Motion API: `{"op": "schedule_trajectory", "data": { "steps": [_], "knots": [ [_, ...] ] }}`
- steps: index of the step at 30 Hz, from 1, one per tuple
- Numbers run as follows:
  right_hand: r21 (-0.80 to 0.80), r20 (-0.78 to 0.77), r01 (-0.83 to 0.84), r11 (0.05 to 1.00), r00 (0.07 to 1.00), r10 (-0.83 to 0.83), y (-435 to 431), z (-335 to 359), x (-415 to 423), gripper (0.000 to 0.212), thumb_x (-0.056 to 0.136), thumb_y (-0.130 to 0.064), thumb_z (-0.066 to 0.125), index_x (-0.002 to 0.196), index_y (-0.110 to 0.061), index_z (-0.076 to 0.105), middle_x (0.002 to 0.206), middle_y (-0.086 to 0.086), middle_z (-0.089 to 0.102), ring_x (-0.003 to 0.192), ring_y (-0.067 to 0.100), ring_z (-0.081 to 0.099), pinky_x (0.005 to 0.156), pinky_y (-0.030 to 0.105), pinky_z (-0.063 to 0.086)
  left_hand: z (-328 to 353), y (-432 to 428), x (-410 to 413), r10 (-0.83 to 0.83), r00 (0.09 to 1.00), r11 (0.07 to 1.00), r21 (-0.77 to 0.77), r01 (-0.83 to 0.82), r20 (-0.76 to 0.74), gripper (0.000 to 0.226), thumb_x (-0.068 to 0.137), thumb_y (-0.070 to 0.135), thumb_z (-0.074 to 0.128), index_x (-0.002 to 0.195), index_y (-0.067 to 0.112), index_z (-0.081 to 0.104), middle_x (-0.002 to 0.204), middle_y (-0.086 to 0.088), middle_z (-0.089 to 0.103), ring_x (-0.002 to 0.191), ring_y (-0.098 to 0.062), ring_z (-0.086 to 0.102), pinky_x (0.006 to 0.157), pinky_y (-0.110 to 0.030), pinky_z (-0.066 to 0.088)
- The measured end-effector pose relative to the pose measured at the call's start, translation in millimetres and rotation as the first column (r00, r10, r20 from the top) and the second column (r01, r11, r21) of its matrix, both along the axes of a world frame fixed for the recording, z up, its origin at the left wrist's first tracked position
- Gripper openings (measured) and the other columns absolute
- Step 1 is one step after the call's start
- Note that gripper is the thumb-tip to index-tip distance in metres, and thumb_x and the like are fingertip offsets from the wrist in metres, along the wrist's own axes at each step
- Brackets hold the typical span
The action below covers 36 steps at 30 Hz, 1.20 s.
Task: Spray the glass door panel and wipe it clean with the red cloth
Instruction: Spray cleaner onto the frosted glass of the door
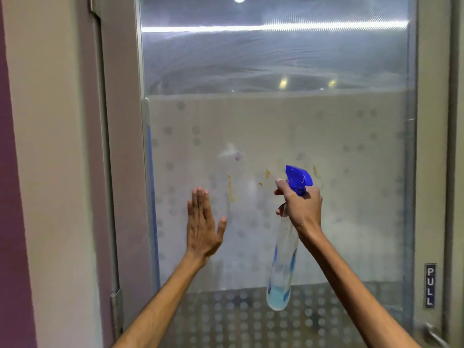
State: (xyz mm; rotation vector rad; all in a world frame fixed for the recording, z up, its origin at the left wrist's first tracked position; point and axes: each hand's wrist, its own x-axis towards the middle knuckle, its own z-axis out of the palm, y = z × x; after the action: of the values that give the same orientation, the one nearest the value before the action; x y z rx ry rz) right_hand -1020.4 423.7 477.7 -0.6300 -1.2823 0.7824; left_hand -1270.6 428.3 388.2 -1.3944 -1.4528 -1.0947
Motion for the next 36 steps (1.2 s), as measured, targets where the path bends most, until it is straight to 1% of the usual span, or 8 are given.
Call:
{"op": "schedule_trajectory", "data": {
  "steps": [12,15,17,20,23,26,31,36],
  "knots": [
    [0.005,-0.001,0.003,1.000,1.000,-0.003,34.9,6.0,69.0,0.021,0.086,-0.023,0.072,0.066,-0.019,0.067,0.075,0.014,0.071,0.038,0.016,0.053,0.046,0.027,0.049,-28.3,51.9,116.8,-0.020,0.999,0.989,-0.149,0.016,-0.028,0.073,0.099,0.038,0.038,0.155,-0.001,0.012,0.166,-0.014,0.001,0.154,-0.027,0.004,0.126,-0.041,0.003],
    [0.005,0.036,0.008,1.000,0.999,-0.009,45.5,12.3,83.3,0.023,0.084,-0.024,0.073,0.072,-0.005,0.068,0.069,0.018,0.061,0.035,0.014,0.053,0.054,0.037,0.054,-25.9,59.7,123.2,0.029,0.999,0.983,-0.179,-0.025,0.016,0.071,0.100,0.038,0.035,0.155,-0.001,0.014,0.165,-0.014,0.006,0.154,-0.025,0.005,0.125,-0.043,0.008],
    [0.018,0.052,-0.005,1.000,0.999,0.004,52.8,15.6,90.4,0.031,0.083,-0.023,0.074,0.077,0.006,0.066,0.067,0.012,0.058,0.035,0.014,0.054,0.051,0.033,0.053,-25.6,61.8,125.7,0.064,0.996,0.980,-0.192,-0.052,0.059,0.070,0.100,0.039,0.032,0.155,-0.001,0.015,0.165,-0.015,0.008,0.154,-0.024,0.004,0.126,-0.039,0.003],
    [0.054,0.063,-0.013,0.998,0.998,0.009,61.2,20.0,100.1,0.030,0.084,-0.025,0.073,0.071,0.002,0.067,0.064,0.006,0.064,0.034,0.016,0.054,0.045,0.026,0.049,-24.3,62.9,128.9,0.099,0.990,0.978,-0.195,-0.079,0.096,0.071,0.101,0.041,0.029,0.155,-0.001,0.013,0.165,-0.014,0.005,0.155,-0.023,0.000,0.126,-0.035,-0.003],
    [0.072,0.069,0.067,0.995,0.995,-0.072,69.2,22.5,107.5,0.032,0.081,-0.027,0.067,0.063,-0.001,0.064,0.056,0.005,0.064,0.035,0.017,0.056,0.048,0.034,0.054,-23.7,63.8,130.7,0.108,0.986,0.979,-0.185,-0.084,0.125,0.073,0.100,0.043,0.030,0.156,0.000,0.010,0.166,-0.014,0.004,0.155,-0.025,0.002,0.126,-0.035,-0.003],
    [0.040,0.080,0.166,0.985,0.982,-0.168,75.1,24.7,115.0,0.033,0.077,-0.028,0.062,0.065,0.003,0.059,0.054,0.015,0.058,0.035,0.012,0.060,0.062,0.046,0.061,-24.2,64.3,131.8,0.128,0.983,0.980,-0.172,-0.104,0.133,0.076,0.100,0.045,0.031,0.157,0.001,0.006,0.166,-0.013,0.001,0.155,-0.027,0.001,0.126,-0.036,-0.003],
    [0.025,0.124,0.225,0.974,0.966,-0.226,82.1,19.3,128.2,0.033,0.075,-0.030,0.061,0.064,0.001,0.059,0.058,0.020,0.063,0.036,0.011,0.062,0.063,0.037,0.057,-26.9,63.9,134.3,0.146,0.981,0.980,-0.153,-0.127,0.125,0.080,0.099,0.048,0.033,0.156,0.001,0.002,0.166,-0.013,-0.005,0.154,-0.026,-0.004,0.126,-0.037,-0.004],
    [-0.010,0.111,0.196,0.981,0.975,-0.193,93.0,3.5,138.0,0.026,0.078,-0.031,0.068,0.064,-0.009,0.066,0.049,-0.001,0.057,0.037,0.012,0.061,0.047,0.022,0.048,-29.0,62.8,147.2,0.130,0.982,0.984,-0.138,-0.111,0.139,0.082,0.098,0.048,0.034,0.155,-0.004,0.005,0.165,-0.017,-0.002,0.154,-0.027,-0.006,0.126,-0.037,-0.005]
  ]
}}
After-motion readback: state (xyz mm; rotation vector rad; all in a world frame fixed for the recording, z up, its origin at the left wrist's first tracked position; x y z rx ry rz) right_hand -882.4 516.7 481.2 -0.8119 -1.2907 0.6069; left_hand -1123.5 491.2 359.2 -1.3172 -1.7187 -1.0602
